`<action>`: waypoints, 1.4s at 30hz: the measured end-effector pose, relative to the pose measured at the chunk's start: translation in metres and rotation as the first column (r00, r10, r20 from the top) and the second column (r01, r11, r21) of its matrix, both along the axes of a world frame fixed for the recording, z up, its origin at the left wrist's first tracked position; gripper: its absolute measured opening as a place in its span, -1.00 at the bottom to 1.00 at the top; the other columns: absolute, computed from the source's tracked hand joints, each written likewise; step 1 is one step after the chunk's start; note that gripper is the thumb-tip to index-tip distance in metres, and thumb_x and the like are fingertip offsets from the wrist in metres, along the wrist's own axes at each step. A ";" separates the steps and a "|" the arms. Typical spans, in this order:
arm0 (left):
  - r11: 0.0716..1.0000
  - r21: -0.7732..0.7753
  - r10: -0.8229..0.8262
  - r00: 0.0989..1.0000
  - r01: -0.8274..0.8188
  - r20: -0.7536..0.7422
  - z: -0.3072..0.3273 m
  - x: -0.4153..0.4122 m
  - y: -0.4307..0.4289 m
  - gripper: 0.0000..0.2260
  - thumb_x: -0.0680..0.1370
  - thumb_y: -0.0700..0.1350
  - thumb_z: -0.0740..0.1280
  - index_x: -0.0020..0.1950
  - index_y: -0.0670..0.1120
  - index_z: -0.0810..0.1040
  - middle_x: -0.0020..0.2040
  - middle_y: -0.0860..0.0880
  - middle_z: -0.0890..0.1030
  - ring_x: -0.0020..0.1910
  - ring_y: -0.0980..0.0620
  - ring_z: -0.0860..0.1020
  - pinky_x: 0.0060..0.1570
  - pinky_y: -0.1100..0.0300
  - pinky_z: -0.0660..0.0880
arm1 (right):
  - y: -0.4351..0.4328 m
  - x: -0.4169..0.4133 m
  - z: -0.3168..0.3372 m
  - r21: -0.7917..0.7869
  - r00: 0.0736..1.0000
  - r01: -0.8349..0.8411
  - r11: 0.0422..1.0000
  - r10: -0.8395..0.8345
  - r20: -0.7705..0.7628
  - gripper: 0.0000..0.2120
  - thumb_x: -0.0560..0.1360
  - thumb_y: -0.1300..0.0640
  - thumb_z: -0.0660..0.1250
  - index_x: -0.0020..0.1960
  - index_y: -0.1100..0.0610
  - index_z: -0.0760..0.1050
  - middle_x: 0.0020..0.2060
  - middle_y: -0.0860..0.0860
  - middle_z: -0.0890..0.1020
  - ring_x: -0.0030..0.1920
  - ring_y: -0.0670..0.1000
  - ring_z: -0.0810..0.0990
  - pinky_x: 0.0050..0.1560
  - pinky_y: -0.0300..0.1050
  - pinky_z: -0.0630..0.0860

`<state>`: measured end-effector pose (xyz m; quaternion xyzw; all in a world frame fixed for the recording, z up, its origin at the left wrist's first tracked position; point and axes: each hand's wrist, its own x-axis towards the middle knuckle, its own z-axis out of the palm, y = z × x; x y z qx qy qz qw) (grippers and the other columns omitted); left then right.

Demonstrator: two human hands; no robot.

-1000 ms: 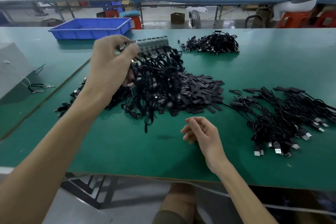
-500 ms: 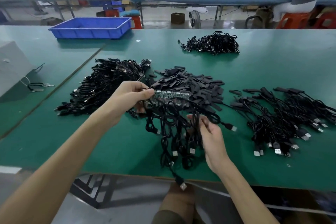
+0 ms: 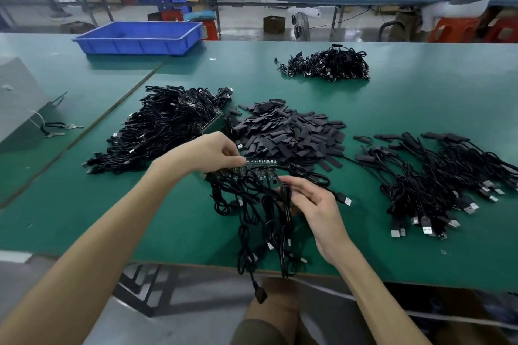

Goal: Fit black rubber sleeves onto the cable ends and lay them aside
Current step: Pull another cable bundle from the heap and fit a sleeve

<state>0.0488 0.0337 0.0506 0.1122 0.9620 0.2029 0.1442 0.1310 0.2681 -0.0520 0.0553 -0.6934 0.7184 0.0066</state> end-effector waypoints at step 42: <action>0.906 0.417 -0.060 0.997 0.075 -0.049 -0.041 -0.001 0.059 -0.81 0.66 -0.11 0.34 0.16 -0.16 0.67 -0.22 0.10 0.63 -0.34 0.31 0.48 -0.26 0.48 0.39 | 0.000 0.002 0.001 0.036 0.998 0.028 0.999 -0.026 -0.058 -0.20 0.55 0.52 0.16 0.47 -0.30 0.40 0.46 -0.42 0.39 0.47 -0.28 0.38 0.33 -0.27 0.42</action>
